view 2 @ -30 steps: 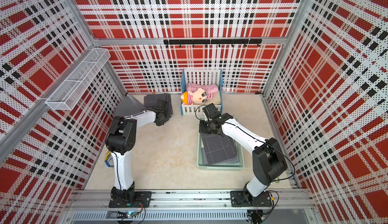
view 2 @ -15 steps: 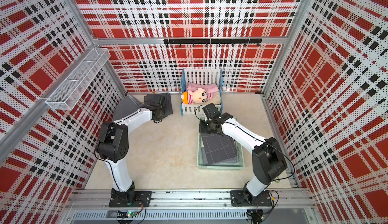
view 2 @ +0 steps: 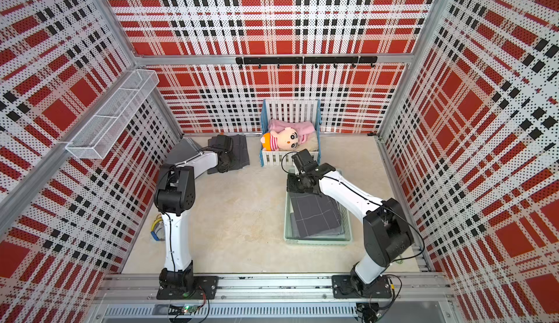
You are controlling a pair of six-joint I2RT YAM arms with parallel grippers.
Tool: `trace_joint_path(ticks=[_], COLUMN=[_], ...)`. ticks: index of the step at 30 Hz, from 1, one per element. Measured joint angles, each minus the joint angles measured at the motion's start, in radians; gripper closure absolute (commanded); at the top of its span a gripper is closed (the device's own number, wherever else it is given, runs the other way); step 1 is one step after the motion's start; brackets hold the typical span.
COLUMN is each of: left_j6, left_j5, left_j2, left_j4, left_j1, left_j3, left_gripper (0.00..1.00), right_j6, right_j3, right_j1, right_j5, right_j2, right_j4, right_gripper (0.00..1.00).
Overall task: Put the folded pillowcase in the basket
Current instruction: Move the pillowcase to the center of the board.
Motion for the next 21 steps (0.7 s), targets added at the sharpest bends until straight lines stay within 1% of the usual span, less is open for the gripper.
trace_joint_path(ticks=[3,5,7,12,15,18,19,21], left_j6=[-0.031,-0.063,-0.099,-0.246,-0.344,-0.432,-0.453,-0.49], left_j5=[0.011,0.016,0.022,0.06,0.056,0.047,0.042,0.026], left_j2=[-0.085,-0.147,-0.205,-0.372,-0.473,-0.574,-0.607,-0.662], left_j4=[0.057,0.085,0.119,0.216,0.221,0.199,0.185,0.155], left_j1=[-0.029,-0.068,-0.121,-0.288,-0.383,-0.442,-0.451,-0.456], left_j3=[-0.143,-0.24,-0.331,-0.574,-0.69,-0.789,-0.814,-0.84], left_gripper=[1.0,1.0,1.0,1.0,1.0,1.0,0.99,0.95], right_j6=[-0.003,-0.006,-0.011,-0.022,-0.028,-0.034,-0.037,-0.055], right_j3=[0.0,0.0,0.0,0.007,0.023,0.035,0.038,0.047], right_j1=[0.0,0.0,0.0,0.0,0.0,0.002,0.006,0.023], right_j5=[-0.006,-0.013,-0.018,-0.027,-0.035,-0.04,-0.042,-0.044], right_j2=[0.0,0.0,0.0,0.0,0.0,0.0,0.0,0.003], right_j4=[0.0,0.001,0.001,-0.002,-0.002,-0.002,-0.002,-0.003], right_gripper=[1.0,1.0,1.0,1.0,1.0,1.0,0.99,0.9])
